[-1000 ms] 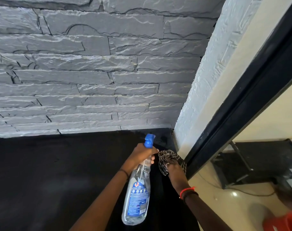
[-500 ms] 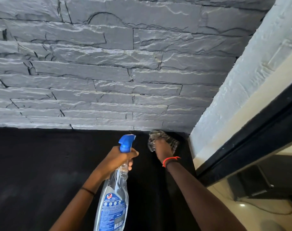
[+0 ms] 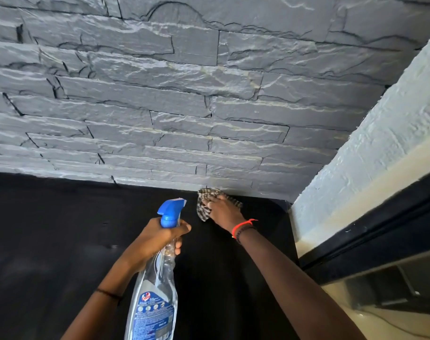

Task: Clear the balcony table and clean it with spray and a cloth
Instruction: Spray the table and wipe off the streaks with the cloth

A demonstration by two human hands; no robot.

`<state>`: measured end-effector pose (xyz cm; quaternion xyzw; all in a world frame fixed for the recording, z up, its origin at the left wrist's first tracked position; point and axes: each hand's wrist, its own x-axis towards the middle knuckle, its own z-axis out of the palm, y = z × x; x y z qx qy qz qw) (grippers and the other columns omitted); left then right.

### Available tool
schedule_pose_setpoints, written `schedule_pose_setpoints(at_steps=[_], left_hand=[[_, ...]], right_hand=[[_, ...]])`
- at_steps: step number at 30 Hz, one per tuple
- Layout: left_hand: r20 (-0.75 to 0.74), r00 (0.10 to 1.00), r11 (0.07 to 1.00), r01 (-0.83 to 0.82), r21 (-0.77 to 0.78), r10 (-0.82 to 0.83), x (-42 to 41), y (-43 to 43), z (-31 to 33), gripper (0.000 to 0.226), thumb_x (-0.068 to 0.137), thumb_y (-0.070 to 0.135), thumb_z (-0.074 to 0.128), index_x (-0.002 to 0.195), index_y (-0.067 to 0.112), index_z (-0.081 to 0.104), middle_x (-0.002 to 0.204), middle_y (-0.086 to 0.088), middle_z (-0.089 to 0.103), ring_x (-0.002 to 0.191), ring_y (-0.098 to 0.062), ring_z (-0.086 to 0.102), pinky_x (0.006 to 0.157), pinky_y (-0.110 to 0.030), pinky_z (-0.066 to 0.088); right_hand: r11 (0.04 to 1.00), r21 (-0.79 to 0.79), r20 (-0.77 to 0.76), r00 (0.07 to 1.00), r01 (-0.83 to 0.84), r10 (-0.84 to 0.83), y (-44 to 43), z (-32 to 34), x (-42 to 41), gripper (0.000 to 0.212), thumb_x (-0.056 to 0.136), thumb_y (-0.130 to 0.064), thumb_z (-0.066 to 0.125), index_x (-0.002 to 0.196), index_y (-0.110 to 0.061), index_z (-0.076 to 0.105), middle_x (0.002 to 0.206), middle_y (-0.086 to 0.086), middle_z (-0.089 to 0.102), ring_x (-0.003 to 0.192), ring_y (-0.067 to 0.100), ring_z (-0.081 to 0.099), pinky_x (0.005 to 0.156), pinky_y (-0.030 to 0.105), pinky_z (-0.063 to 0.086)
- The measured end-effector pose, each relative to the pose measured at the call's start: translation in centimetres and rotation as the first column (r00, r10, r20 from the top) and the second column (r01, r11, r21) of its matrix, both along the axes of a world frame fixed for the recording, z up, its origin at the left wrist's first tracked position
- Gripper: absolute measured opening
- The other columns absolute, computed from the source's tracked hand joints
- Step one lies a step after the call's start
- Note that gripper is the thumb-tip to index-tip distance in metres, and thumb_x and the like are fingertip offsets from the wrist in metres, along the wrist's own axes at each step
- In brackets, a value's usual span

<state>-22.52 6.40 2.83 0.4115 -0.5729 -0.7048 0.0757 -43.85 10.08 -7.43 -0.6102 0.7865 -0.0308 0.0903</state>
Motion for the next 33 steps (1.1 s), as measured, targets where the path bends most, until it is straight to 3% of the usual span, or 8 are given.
schedule_pose_setpoints(at_steps=[5, 9, 12, 17, 22, 24, 28, 33], left_hand=[[-0.009, 1.000, 0.999, -0.001, 0.040, 0.002, -0.2, 0.2, -0.6, 0.012, 0.086, 0.012, 0.068, 0.087, 0.005, 0.059, 0.049, -0.005, 0.051, 0.043, -0.016, 0.048, 0.049, -0.029, 0.044], [-0.008, 1.000, 0.999, 0.019, 0.050, -0.018, -1.0, 0.8, -1.0, 0.012, 0.085, 0.013, 0.068, 0.087, 0.005, 0.060, 0.050, -0.005, 0.052, 0.044, -0.016, 0.049, 0.051, -0.030, 0.044], [-0.022, 0.999, 0.997, 0.038, 0.065, -0.037, -1.7, 1.3, -0.9, 0.011, 0.085, 0.012, 0.068, 0.086, 0.006, 0.059, 0.050, -0.005, 0.052, 0.044, -0.016, 0.049, 0.050, -0.030, 0.045], [-0.027, 0.999, 0.997, 0.048, 0.053, -0.046, -2.3, 1.5, -0.8, 0.011, 0.085, 0.013, 0.068, 0.087, 0.006, 0.060, 0.051, -0.006, 0.052, 0.044, -0.016, 0.050, 0.051, -0.030, 0.045], [-0.034, 0.999, 0.997, 0.041, 0.063, -0.039, -1.2, 1.5, -0.3, 0.012, 0.085, 0.013, 0.069, 0.087, 0.006, 0.060, 0.051, -0.006, 0.052, 0.044, -0.016, 0.050, 0.049, -0.029, 0.044], [-0.048, 0.998, 0.998, 0.030, 0.062, -0.027, -0.3, 1.3, 0.0, 0.012, 0.084, 0.013, 0.069, 0.087, 0.006, 0.060, 0.051, -0.005, 0.052, 0.044, -0.016, 0.049, 0.049, -0.029, 0.044], [-0.046, 0.999, 0.999, -0.005, 0.038, 0.006, 1.2, 0.9, 0.6, 0.012, 0.085, 0.012, 0.069, 0.090, 0.004, 0.060, 0.050, -0.005, 0.052, 0.044, -0.016, 0.050, 0.049, -0.030, 0.045], [-0.049, 0.999, 1.000, -0.010, 0.026, 0.011, 2.1, 1.5, 1.2, 0.013, 0.085, 0.012, 0.068, 0.091, 0.004, 0.059, 0.051, -0.005, 0.052, 0.044, -0.015, 0.050, 0.048, -0.029, 0.046]], right_hand=[[0.989, -0.121, -0.028, 0.996, 0.082, -0.086, 5.5, 0.0, -4.4, 0.050, 0.093, -0.010, 0.043, 0.143, -0.009, 0.036, 0.147, 0.008, 0.038, 0.136, 0.023, 0.029, 0.112, 0.022, 0.009], [0.960, -0.197, -0.104, 0.969, 0.199, -0.222, 9.6, -0.1, -7.5, 0.046, 0.076, -0.008, 0.059, 0.122, -0.005, 0.061, 0.123, 0.011, 0.063, 0.121, 0.024, 0.047, 0.106, 0.021, 0.019], [0.907, -0.219, -0.034, 0.926, 0.359, -0.375, 12.4, -0.2, -9.5, 0.044, 0.078, -0.020, 0.047, 0.112, -0.001, 0.067, 0.114, 0.013, 0.067, 0.110, 0.031, 0.060, 0.104, 0.022, 0.026], [0.863, -0.134, -0.007, 0.870, 0.487, -0.492, 13.1, -1.2, -11.5, 0.043, 0.082, -0.004, 0.056, 0.124, -0.002, 0.059, 0.129, 0.016, 0.058, 0.128, 0.034, 0.044, 0.111, 0.026, 0.020], [0.716, -0.126, 0.118, 0.727, 0.687, -0.676, 11.5, -2.7, -10.9, 0.034, 0.077, -0.005, 0.059, 0.110, -0.005, 0.067, 0.113, 0.019, 0.065, 0.118, 0.037, 0.049, 0.103, 0.034, 0.032], [0.717, -0.100, 0.135, 0.723, 0.690, -0.677, 10.7, -1.4, -9.5, 0.028, 0.080, -0.008, 0.057, 0.106, -0.005, 0.068, 0.109, 0.018, 0.066, 0.115, 0.035, 0.052, 0.102, 0.035, 0.034], [0.731, -0.075, 0.167, 0.731, 0.679, -0.662, 9.0, -2.4, -6.8, 0.035, 0.087, -0.013, 0.046, 0.118, -0.006, 0.061, 0.125, 0.016, 0.056, 0.120, 0.030, 0.049, 0.105, 0.032, 0.034], [0.930, -0.142, 0.114, 0.939, 0.339, -0.325, 9.1, -4.6, 3.3, 0.048, 0.081, -0.003, 0.049, 0.127, -0.011, 0.056, 0.133, 0.006, 0.056, 0.132, 0.026, 0.039, 0.115, 0.029, 0.021]])
